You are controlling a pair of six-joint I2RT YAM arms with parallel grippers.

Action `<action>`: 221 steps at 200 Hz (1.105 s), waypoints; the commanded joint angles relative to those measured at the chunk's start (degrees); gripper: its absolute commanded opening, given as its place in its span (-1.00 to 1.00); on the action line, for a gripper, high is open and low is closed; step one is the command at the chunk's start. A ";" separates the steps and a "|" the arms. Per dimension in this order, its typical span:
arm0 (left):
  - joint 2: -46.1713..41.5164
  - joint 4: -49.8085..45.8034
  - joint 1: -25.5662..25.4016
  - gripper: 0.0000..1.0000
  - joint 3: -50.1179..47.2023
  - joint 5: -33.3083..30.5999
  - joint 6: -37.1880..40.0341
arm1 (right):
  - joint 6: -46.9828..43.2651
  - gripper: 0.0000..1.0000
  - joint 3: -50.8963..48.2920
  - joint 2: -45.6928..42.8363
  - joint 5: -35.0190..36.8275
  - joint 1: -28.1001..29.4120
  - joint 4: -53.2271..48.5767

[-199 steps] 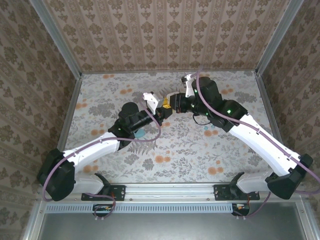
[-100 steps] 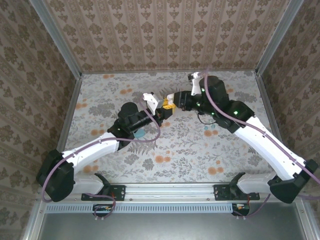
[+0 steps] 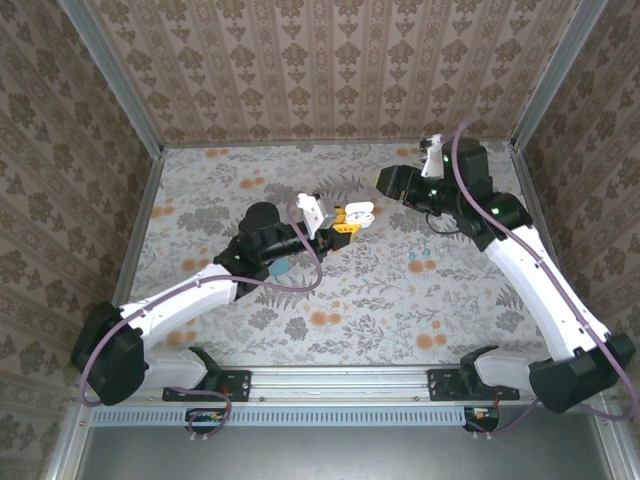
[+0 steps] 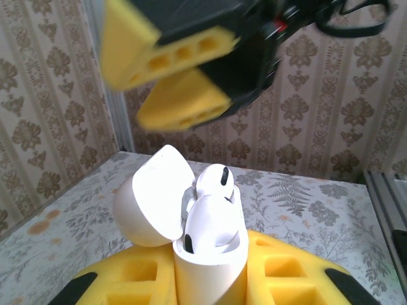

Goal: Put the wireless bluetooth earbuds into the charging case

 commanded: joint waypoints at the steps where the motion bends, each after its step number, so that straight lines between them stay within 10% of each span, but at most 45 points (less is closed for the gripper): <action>1: -0.60 -1.08 -0.49 -0.54 2.93 2.67 2.87 | 1.58 0.18 2.23 3.04 -8.28 -0.20 -1.87; 173: 1.03 1.66 1.52 -0.53 3.63 -0.78 -4.26 | 0.62 0.10 -6.82 -5.26 -14.13 -0.31 5.24; 221: 2.93 -0.68 5.08 -0.52 4.61 0.64 -12.77 | -3.19 0.19 -11.17 -11.90 2.08 -0.39 2.48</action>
